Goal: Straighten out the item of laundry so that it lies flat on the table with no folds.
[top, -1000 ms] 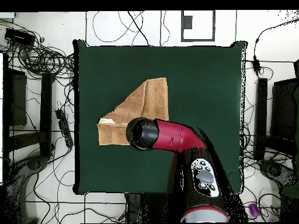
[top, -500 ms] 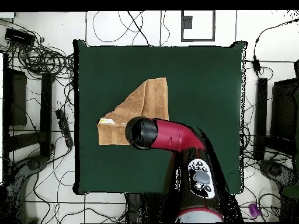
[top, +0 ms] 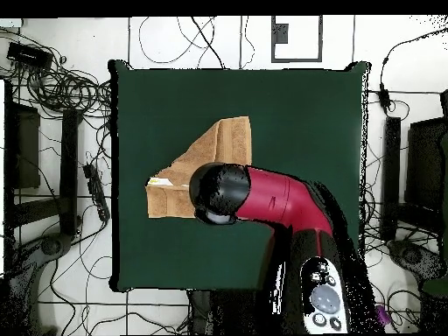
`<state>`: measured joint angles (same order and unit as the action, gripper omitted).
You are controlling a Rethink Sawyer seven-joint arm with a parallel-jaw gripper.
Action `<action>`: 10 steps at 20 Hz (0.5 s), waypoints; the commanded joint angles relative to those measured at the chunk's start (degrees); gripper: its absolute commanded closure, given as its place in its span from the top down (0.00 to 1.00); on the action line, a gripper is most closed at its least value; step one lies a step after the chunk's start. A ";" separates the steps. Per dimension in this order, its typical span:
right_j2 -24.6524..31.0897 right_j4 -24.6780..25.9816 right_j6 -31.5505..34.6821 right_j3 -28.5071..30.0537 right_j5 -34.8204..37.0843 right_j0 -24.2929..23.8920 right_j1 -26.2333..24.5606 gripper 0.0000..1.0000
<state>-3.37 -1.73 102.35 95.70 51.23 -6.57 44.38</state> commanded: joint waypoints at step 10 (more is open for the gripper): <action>3.57 -2.88 5.92 4.70 1.58 0.21 5.11 1.00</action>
<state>-3.37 -2.51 102.35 94.08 55.38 -6.57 49.92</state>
